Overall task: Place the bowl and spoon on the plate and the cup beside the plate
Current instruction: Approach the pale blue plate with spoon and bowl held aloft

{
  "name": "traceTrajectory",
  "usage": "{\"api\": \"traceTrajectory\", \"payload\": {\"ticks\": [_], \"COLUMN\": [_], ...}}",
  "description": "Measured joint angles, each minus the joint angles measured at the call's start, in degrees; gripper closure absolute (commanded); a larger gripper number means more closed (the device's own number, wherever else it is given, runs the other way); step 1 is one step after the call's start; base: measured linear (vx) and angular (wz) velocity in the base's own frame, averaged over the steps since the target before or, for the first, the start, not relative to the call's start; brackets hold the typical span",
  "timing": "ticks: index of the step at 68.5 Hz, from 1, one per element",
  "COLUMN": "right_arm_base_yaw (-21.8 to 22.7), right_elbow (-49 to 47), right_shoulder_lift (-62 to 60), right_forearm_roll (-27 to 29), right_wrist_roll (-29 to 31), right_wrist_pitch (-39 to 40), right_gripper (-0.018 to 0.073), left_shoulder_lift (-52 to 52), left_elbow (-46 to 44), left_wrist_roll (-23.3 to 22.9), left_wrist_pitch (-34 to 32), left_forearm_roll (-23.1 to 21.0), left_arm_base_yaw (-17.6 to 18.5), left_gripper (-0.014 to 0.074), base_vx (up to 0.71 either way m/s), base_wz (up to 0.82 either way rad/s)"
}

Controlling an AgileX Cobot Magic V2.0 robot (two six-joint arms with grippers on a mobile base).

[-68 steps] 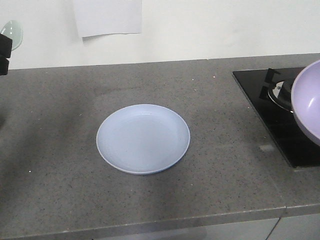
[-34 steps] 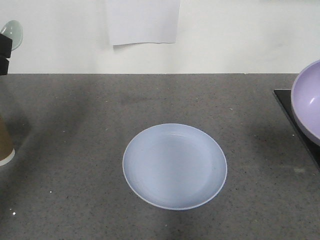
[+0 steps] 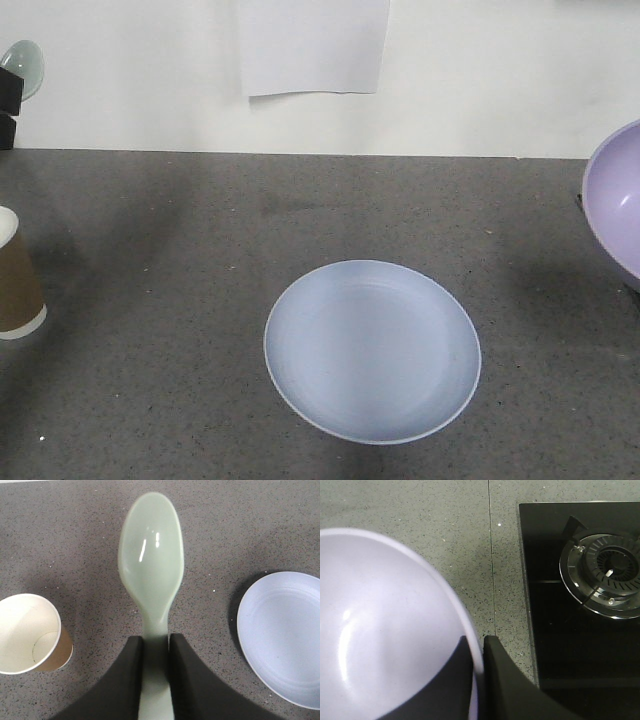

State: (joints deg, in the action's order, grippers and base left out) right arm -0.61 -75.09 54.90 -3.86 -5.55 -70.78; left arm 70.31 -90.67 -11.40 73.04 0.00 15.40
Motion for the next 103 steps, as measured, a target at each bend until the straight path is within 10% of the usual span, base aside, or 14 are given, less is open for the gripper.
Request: {"api": "traceTrajectory", "payload": {"ticks": [103], "right_arm_base_yaw": [0.0], "right_elbow": [0.0], "right_shoulder_lift": [0.0], "right_forearm_roll": [0.0], "right_wrist_roll": [0.0], "right_wrist_pitch": [-0.8], "right_gripper": [0.0569], "left_shoulder_lift": [0.0], "left_elbow": [0.0], "left_wrist_roll": [0.0], "left_wrist_pitch": [0.0], "left_forearm_roll": [0.0], "left_arm_base_yaw": [0.0], "left_gripper": [0.0603], "base_vx": [0.0], "base_wz": [0.0]}}
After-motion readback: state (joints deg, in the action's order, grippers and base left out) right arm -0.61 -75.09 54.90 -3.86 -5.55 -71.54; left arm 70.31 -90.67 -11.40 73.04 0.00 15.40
